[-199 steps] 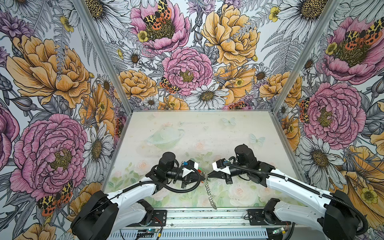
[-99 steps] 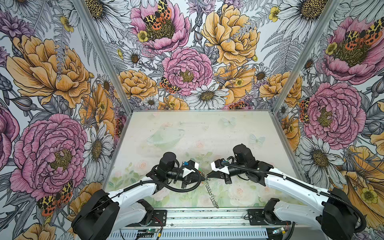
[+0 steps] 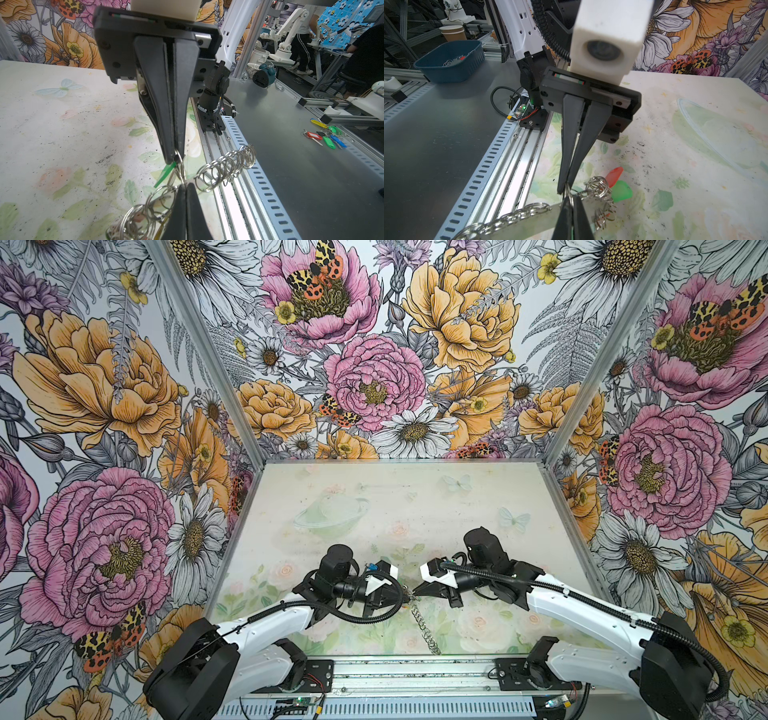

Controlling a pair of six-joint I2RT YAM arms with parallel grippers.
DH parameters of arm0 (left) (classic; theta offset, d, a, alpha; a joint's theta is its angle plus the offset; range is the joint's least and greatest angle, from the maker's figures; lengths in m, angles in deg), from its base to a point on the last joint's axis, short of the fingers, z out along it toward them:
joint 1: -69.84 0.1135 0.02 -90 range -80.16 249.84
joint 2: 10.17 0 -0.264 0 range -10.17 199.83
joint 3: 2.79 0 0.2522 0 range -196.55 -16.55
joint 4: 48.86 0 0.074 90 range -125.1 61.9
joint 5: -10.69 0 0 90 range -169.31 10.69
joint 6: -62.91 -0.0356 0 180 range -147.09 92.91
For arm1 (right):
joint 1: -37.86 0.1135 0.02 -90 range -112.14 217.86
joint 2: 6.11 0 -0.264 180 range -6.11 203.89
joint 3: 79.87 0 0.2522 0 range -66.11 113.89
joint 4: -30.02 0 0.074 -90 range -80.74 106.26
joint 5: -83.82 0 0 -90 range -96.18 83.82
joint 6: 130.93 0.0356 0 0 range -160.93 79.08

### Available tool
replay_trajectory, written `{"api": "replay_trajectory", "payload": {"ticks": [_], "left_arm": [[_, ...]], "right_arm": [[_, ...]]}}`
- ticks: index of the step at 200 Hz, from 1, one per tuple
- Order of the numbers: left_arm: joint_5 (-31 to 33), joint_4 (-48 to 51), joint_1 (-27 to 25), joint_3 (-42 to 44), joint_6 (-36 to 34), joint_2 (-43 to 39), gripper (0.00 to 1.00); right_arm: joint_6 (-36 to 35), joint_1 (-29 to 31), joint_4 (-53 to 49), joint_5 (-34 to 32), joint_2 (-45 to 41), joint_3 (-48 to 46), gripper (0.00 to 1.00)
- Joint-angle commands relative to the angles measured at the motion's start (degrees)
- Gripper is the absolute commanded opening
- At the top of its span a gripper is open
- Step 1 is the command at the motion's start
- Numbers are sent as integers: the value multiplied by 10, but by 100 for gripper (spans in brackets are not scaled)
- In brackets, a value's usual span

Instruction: Put the keys on the keyring

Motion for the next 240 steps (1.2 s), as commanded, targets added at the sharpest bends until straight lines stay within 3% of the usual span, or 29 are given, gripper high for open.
{"api": "replay_trajectory", "payload": {"ticks": [1, 52, 182, 240], "left_arm": [[-28, -32, -16, -10, -3, -3, 0], [-31, -32, -15, -11, -3, 0, 0], [-16, -31, -16, -10, -8, -10, 0], [2, -32, -16, -3, -14, -28, 0]], "right_arm": [[-9, -5, 21, -17, 6, 16, 6], [-18, -5, 21, -13, 5, 15, 11], [-17, 21, 23, 9, 35, 42, 4], [-13, 26, 22, -13, 49, 47, 8]]}}
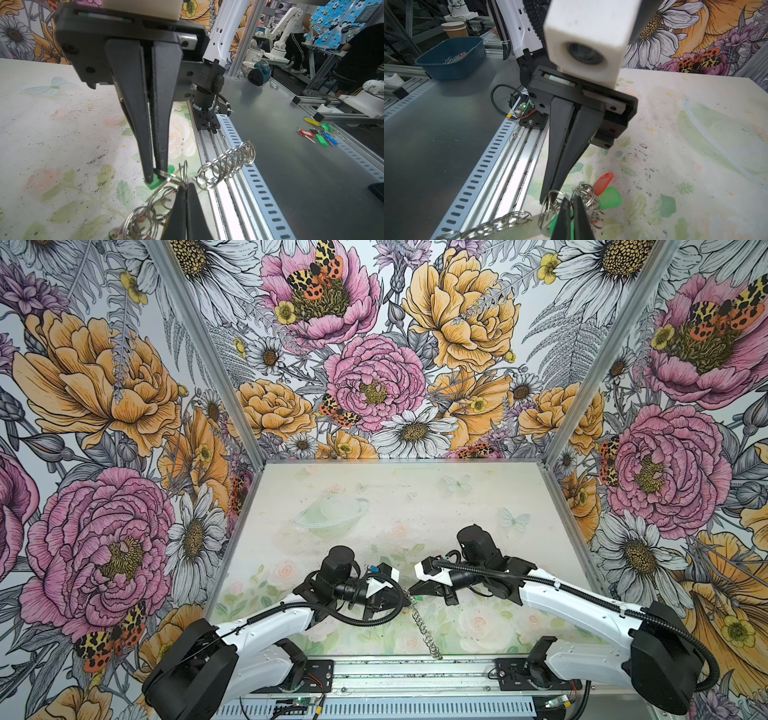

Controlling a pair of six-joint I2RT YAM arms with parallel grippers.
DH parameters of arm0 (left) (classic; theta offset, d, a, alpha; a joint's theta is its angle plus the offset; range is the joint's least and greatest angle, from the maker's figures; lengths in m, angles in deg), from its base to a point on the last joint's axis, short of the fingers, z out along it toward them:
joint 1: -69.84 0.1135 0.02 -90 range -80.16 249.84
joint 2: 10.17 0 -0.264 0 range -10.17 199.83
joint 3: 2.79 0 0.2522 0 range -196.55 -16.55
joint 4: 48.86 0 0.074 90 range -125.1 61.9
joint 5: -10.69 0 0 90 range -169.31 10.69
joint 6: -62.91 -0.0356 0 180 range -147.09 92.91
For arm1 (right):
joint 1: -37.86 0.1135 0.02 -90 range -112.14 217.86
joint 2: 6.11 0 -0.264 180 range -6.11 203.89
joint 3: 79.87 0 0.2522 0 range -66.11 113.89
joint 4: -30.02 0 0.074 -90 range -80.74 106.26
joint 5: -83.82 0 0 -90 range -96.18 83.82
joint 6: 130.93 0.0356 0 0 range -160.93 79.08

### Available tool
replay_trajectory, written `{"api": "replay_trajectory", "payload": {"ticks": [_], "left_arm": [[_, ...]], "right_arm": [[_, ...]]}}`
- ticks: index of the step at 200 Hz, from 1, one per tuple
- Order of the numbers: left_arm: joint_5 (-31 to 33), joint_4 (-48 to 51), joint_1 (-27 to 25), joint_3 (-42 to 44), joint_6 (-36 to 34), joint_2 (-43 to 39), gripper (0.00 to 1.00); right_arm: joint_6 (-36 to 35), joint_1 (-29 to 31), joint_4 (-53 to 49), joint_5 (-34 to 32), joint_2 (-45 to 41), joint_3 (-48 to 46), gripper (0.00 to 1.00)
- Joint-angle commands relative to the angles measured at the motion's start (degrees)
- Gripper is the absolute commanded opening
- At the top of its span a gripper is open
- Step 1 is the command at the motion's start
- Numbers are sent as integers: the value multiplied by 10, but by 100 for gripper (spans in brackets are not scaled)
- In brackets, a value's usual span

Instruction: Put the keys on the keyring

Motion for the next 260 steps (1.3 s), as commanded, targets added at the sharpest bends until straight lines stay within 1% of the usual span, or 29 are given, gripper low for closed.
{"api": "replay_trajectory", "payload": {"ticks": [1, 49, 90, 112, 148, 165, 191, 229, 260], "left_arm": [[4, -45, -5, -4, -14, -22, 0], [50, -88, -8, 13, -3, -31, 0], [60, -99, -14, 15, -1, -25, 0], [54, -100, -22, 11, -1, -15, 0], [36, -106, -31, 9, 6, -13, 0], [51, -116, -32, 16, 10, -20, 0], [98, -112, -25, 20, 10, -24, 0], [104, -115, -11, 25, 11, -28, 0], [99, -118, -9, 28, 12, -31, 0]], "right_arm": [[-1, 12, 24, -18, 10, 22, 8], [-6, 12, 23, -46, -21, 9, 22], [9, 12, 23, -62, -37, 9, 27], [20, 11, 20, -66, -32, 16, 28], [17, 12, 17, -61, -13, 20, 28], [13, 12, 11, -56, -11, 21, 29], [2, 8, -13, -65, -31, 18, 32], [0, -9, -45, -70, -59, 18, 34], [0, -12, -50, -60, -58, 20, 35]]}}
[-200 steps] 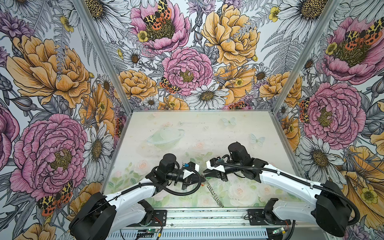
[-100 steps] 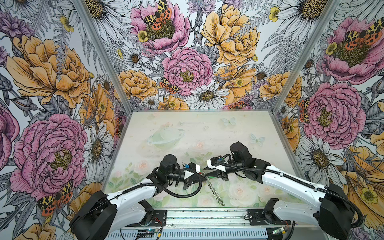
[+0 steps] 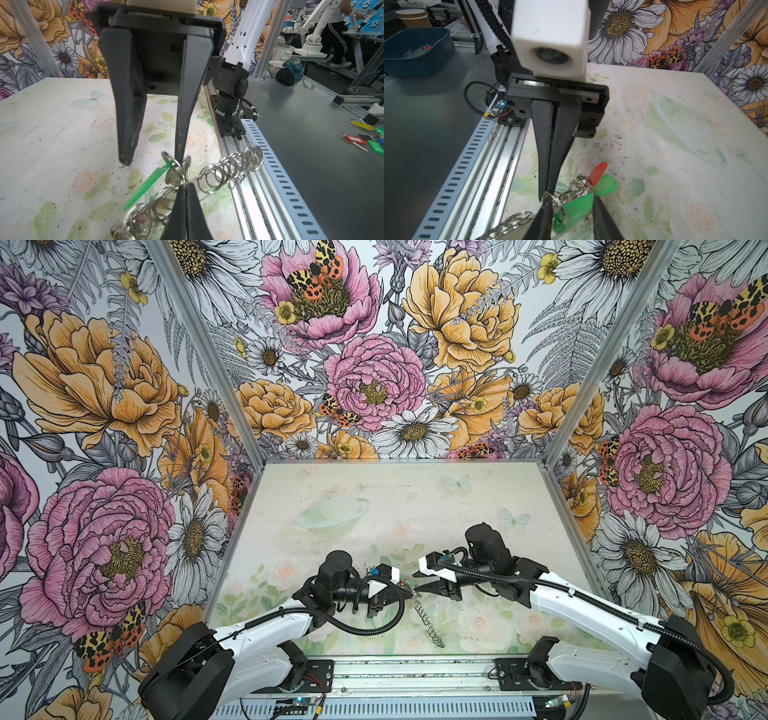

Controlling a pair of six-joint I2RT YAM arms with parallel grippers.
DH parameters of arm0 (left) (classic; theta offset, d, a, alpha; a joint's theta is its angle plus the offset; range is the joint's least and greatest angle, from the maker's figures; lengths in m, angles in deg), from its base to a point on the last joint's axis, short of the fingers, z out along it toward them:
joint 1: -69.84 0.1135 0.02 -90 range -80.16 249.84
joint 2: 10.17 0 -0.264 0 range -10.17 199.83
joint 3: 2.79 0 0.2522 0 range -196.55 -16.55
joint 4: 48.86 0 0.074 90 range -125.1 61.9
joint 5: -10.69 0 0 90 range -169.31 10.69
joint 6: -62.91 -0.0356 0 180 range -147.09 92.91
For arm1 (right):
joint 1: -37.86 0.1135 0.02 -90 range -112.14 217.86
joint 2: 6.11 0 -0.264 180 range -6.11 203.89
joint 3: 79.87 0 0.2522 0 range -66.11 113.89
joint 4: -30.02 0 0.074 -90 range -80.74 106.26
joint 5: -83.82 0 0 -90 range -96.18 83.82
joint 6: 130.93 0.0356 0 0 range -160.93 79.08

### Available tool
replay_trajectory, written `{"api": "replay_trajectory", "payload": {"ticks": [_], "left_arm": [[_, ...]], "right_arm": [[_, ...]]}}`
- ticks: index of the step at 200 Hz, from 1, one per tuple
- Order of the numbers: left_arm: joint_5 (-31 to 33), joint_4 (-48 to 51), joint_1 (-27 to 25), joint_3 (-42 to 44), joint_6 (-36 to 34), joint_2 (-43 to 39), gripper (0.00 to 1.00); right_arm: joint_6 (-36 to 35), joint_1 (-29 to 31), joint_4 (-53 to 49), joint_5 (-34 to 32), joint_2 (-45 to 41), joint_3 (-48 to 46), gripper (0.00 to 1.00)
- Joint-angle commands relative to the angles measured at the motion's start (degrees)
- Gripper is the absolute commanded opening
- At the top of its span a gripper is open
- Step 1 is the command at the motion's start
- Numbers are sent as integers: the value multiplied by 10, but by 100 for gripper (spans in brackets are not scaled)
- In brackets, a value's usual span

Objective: Put the keys on the keyring
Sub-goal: 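Open the right gripper and raise it away from the plate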

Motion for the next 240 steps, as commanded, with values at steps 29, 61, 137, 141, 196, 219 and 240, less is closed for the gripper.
{"api": "replay_trajectory", "payload": {"ticks": [29, 61, 137, 141, 196, 219, 240], "left_arm": [[-17, -43, 3, 3, 10, -10, 0], [-44, -43, 1, -1, 12, -2, 0], [-57, -53, -2, -4, 18, 7, 0], [-56, -54, -3, -4, 19, 8, 0], [-57, -64, -16, -12, 20, 35, 0], [-44, -74, -16, -7, 21, 30, 0], [-34, -102, -17, 2, 32, 30, 0]], "right_arm": [[-5, -2, -16, 9, 3, 23, 34], [0, -5, -17, 1, 6, 27, 29], [6, -4, -16, 29, 20, 33, 27], [6, -4, -16, 29, 20, 34, 27], [14, 5, -17, 36, 40, 50, 26], [14, 5, -18, 35, 41, 48, 27], [17, 4, -18, 17, 30, 44, 28]]}}
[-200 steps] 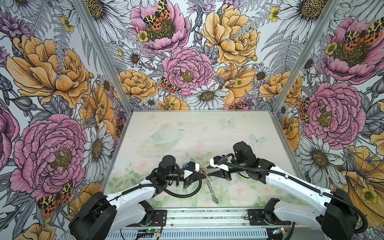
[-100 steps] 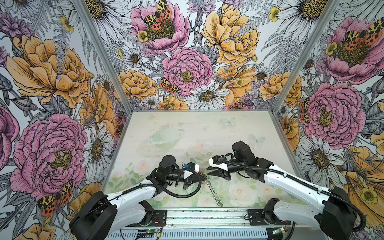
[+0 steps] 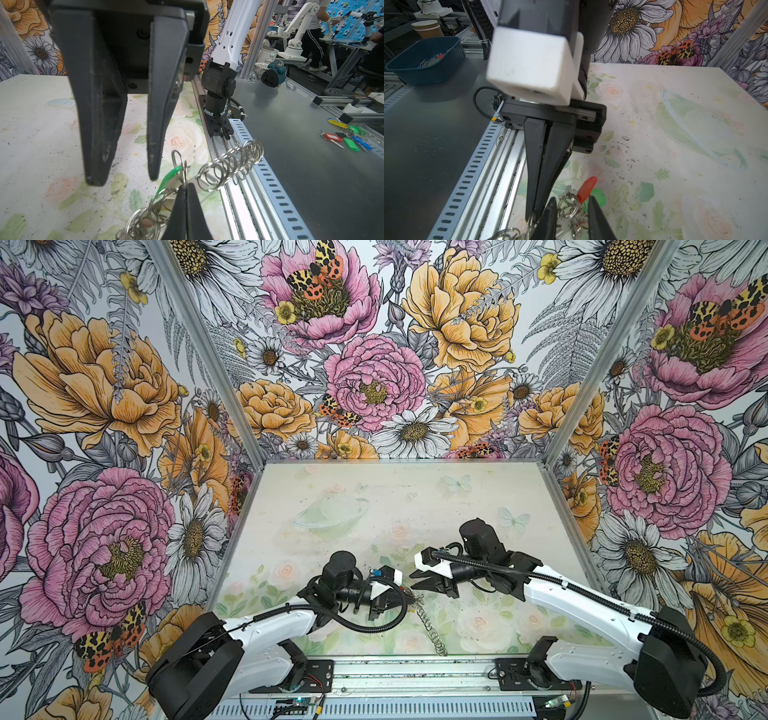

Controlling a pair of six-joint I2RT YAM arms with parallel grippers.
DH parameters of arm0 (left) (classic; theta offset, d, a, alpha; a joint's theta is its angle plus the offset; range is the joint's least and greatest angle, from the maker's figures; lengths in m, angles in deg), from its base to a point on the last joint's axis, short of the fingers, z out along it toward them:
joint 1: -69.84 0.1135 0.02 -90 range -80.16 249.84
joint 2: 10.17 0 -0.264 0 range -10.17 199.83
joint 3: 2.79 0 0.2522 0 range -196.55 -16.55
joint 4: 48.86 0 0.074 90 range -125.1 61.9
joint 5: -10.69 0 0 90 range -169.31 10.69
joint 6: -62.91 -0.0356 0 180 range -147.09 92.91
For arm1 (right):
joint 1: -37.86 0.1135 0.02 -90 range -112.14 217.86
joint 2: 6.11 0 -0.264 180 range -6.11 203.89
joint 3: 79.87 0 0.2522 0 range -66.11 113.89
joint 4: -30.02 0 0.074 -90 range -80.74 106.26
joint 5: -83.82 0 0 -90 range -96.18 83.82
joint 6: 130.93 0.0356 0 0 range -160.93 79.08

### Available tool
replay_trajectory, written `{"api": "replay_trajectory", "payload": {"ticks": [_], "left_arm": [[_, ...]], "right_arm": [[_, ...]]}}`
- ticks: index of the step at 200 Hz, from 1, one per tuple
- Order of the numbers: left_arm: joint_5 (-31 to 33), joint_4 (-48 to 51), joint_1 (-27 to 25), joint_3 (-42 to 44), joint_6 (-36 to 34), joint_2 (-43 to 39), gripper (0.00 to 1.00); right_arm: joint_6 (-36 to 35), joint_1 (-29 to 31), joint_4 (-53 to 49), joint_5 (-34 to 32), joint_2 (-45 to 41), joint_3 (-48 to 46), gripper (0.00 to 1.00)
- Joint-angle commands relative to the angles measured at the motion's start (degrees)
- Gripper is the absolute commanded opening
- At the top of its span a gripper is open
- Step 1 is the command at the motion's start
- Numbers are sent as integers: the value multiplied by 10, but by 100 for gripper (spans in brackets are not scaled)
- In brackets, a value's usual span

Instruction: Put the keys on the keyring

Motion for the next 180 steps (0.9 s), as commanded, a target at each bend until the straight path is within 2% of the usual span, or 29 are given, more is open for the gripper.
{"api": "replay_trajectory", "payload": {"ticks": [1, 37, 64, 75, 91, 104, 119, 137, 159, 180], "left_arm": [[2, -68, -3, 2, 17, -6, 0], [8, -85, -3, 4, 25, 5, 0], [25, -59, 7, 3, 23, -10, 0], [39, -43, 14, 5, 23, -30, 0], [68, -15, 25, 11, 20, -70, 0], [117, 14, 30, 14, 21, -102, 0], [170, 22, 30, 23, 32, -130, 0], [224, 18, 29, 31, 43, -144, 0], [305, 27, 30, 28, 66, -146, 0], [388, 22, 28, 31, 89, -142, 0]], "right_arm": [[6, 3, 0, -6, -10, 10, 28], [27, 1, 1, -54, -29, 17, 28], [89, -6, 2, -154, -51, 13, 26], [141, -8, 4, -198, -61, 7, 26], [274, -18, -8, -315, -65, 5, 29], [369, -44, -33, -374, -62, 3, 25], [446, -69, -66, -377, -58, -7, 24], [498, -71, -89, -374, -61, -31, 29], [566, -62, -103, -374, -69, -69, 37], [616, -30, -108, -384, -77, -98, 37]]}}
